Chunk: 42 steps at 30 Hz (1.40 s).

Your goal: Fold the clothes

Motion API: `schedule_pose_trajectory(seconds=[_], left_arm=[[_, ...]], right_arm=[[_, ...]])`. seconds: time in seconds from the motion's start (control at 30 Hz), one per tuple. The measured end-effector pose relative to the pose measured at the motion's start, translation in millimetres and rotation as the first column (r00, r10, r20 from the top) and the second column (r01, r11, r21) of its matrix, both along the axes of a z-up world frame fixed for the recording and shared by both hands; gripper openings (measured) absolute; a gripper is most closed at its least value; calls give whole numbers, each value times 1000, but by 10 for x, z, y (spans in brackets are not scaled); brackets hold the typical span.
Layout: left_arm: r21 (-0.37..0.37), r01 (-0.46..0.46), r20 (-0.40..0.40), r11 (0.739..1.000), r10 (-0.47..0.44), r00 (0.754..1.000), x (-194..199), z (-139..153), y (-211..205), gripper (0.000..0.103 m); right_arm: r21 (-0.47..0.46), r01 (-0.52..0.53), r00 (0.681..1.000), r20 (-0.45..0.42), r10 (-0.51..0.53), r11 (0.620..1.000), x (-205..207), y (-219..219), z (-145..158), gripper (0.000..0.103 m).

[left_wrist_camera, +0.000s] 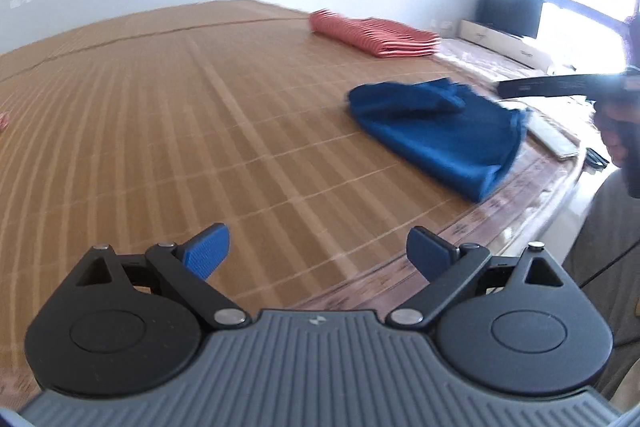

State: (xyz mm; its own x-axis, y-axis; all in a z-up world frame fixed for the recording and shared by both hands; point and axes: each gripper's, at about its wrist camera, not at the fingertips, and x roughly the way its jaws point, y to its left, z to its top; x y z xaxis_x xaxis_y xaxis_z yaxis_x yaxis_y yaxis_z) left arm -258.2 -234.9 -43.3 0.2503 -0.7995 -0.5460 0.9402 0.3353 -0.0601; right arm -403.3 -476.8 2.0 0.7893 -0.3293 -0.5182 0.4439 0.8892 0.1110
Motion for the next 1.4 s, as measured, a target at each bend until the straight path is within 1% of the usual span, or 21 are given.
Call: schedule_pose_trajectory(seconds=[0.07,0.13,0.2,0.3,0.4,0.47,0.5,0.6,0.67,0.73,0.8,0.9,0.97,1.07,1.13,1.17,1.23,1.27,1.3,1.33,1.4], left_arm=[[-20,58,15,998,-58,998,-98,58,-162,98],[-15,105,57,994,-104,993,-208,115,-385,98],[16,107,122,994,-108,987,-303,159,-667,98],[37,87,190,996,-92,977,-397,184,-1091,98],[55,106,175,993,-114,978,-432,143,-1489,98],[67,126,163,990,-135,977,-497,76,-1685,98],[73,132,162,988,-143,976,-536,40,-1774,98],[95,143,190,985,-159,969,-651,-77,-1959,98],[101,157,192,982,-174,966,-696,-155,-2029,98],[125,162,198,979,-184,963,-730,-262,-2099,98],[108,152,182,982,-170,968,-696,-324,-2059,98],[109,134,92,985,-145,985,-496,-343,-1917,99],[118,110,94,987,-121,988,-358,-346,-1741,100],[124,57,52,991,-64,997,-114,-343,-1349,100],[121,5,44,993,-10,999,8,-350,-1032,100],[123,-13,57,992,6,998,19,-348,-909,100],[124,-49,86,991,38,996,32,-328,-694,100],[123,-69,60,990,62,996,55,-301,-648,100],[102,-80,20,991,79,997,95,-258,-616,100],[59,-88,-31,994,90,995,141,-205,-605,100],[-11,-97,-117,995,95,989,208,-109,-671,100]], right_arm=[[25,-50,999,-7,50,998,122,-69,-28,50],[16,-84,995,-55,85,996,262,-139,-46,50],[-32,-124,985,-124,119,992,389,-151,-69,51],[-109,-218,954,-234,188,970,550,-169,-102,51],[-146,-296,921,-304,242,944,679,-245,-148,51],[-153,-341,915,-282,290,927,671,-321,-184,51],[-160,-338,923,-251,293,927,637,-375,-218,51],[-144,-253,954,-203,221,957,509,-541,-323,54],[-131,-187,968,-196,159,974,396,-661,-362,65],[-83,-95,985,-151,82,992,284,-824,-360,70],[-15,-44,994,-97,42,999,211,-957,-309,70],[54,-44,999,8,44,998,92,-1013,-233,80],[85,-74,995,69,68,994,70,-1004,-194,81],[144,-165,980,136,146,976,88,-944,-180,82],[168,-227,968,147,203,959,145,-859,-199,82],[163,-251,963,139,229,954,182,-799,-209,82],[110,-279,959,94,269,954,266,-640,-223,82],[83,-290,956,76,284,953,302,-571,-225,82],[55,-298,953,67,294,953,326,-518,-218,82],[40,-302,952,66,299,953,347,-483,-218,83],[51,-295,952,93,290,954,380,-474,-241,87]])
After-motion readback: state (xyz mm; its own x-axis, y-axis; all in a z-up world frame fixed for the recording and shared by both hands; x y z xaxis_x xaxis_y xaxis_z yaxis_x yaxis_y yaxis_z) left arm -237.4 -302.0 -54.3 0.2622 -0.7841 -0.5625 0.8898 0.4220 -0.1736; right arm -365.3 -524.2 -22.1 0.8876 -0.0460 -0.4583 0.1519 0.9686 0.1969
